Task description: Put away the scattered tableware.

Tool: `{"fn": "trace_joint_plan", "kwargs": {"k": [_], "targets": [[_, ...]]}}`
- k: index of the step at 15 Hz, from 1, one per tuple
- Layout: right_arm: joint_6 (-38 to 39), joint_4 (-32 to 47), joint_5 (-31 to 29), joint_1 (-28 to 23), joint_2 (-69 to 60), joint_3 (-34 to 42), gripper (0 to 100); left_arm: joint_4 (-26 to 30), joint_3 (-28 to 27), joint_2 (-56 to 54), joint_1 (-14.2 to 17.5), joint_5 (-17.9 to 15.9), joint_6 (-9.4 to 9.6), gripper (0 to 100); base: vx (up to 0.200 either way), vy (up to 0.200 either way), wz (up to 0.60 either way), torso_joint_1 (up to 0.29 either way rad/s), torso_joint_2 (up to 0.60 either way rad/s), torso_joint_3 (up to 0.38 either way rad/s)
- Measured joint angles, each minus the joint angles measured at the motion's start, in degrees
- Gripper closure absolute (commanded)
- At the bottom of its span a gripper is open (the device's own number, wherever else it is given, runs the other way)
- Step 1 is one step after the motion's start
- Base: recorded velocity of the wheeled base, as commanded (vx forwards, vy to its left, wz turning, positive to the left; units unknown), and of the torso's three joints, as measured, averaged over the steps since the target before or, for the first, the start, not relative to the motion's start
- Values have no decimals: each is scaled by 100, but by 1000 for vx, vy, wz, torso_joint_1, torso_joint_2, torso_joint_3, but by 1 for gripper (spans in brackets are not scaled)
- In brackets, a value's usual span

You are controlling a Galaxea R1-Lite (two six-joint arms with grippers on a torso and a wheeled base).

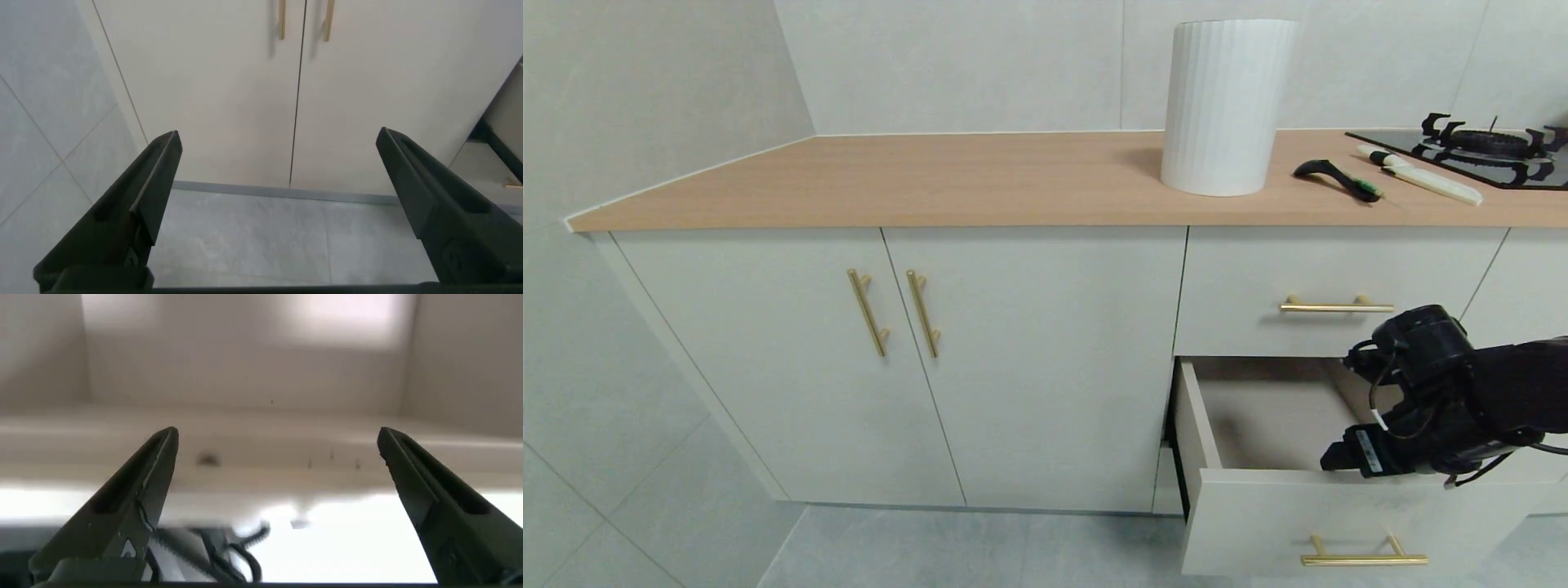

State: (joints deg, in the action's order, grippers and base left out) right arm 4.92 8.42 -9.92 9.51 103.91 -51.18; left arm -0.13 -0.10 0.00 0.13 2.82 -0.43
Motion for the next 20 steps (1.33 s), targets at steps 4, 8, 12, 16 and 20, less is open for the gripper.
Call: {"fn": "trace_joint_plan", "kwargs": {"k": [4,8,12,16,20], "targets": [[-294,835,7,24,-216,22,0,0,0,0,0,2,0,0,0,0,0,0,0,0],[-645,1582,7,24,-328,-15,0,0,0,0,2,0,0,0,0,0,0,0,0,0],[-873,2277,0,27,-347,-119,0,-2,0,0,2,-2,0,0,0,0,0,0,0,0],[-952,2504,-4,35,-345,-150,0,-2,0,0,2,-4,0,0,0,0,0,0,0,0],[-1020,3009,-17,41,-352,-150,0,-2,0,0,2,0,0,0,0,0,0,0,0,0]]}}
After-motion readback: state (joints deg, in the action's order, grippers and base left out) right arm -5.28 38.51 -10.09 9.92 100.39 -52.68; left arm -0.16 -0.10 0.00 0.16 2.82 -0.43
